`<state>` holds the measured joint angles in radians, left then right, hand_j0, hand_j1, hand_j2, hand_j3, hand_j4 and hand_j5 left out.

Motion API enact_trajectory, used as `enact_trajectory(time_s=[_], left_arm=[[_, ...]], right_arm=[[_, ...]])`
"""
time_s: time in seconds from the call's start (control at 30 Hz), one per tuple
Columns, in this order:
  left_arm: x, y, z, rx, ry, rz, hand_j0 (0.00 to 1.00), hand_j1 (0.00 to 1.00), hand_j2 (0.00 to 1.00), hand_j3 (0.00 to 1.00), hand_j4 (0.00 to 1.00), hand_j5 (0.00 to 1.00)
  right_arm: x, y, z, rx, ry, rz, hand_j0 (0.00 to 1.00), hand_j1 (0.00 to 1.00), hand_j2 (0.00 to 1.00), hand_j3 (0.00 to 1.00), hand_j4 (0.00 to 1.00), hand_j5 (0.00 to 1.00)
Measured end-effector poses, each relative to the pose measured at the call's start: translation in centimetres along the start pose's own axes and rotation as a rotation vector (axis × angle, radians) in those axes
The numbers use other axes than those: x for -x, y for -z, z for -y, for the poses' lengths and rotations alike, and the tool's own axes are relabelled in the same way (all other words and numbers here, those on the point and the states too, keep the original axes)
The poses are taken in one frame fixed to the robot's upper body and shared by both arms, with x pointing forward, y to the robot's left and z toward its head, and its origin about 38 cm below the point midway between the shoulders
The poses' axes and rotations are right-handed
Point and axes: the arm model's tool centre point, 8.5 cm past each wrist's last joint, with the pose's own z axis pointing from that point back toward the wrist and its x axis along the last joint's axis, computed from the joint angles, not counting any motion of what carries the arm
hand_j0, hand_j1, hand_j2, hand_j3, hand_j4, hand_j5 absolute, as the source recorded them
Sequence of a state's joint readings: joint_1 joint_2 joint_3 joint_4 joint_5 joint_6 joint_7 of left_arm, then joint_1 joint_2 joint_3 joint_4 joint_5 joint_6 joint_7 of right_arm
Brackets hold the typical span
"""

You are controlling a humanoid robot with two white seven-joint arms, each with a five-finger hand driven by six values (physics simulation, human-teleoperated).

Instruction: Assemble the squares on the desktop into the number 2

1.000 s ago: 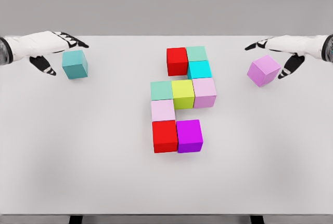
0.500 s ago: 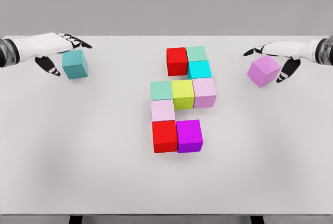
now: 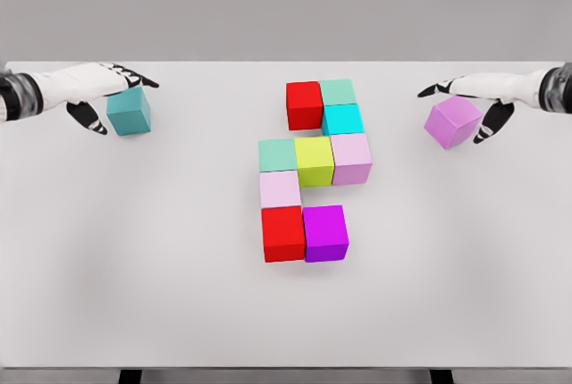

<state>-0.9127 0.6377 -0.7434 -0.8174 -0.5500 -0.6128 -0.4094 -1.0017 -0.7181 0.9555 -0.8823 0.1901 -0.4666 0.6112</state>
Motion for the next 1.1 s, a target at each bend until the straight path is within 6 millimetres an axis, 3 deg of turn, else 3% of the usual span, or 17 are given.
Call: enact_trajectory(time_s=[0.57, 1.1], left_arm=[[0.0, 1.0, 0.9, -0.002, -0.018, -0.01, 0.99, 0.99, 0.99, 0.99, 0.99, 0.99], [0.1, 1.2, 1.2, 0.004, -0.032, -0.015, 0.64, 0.64, 0.64, 0.64, 0.64, 0.64]], right_arm=[[0.4, 0.6, -0.2, -0.013, 0.007, -0.022, 0.95, 0.95, 0.95, 0.95, 0.95, 0.95], [0.6, 1.1, -0.4, -0.03, -0.002, -0.038, 0.86, 0.86, 0.86, 0.86, 0.86, 0.86]])
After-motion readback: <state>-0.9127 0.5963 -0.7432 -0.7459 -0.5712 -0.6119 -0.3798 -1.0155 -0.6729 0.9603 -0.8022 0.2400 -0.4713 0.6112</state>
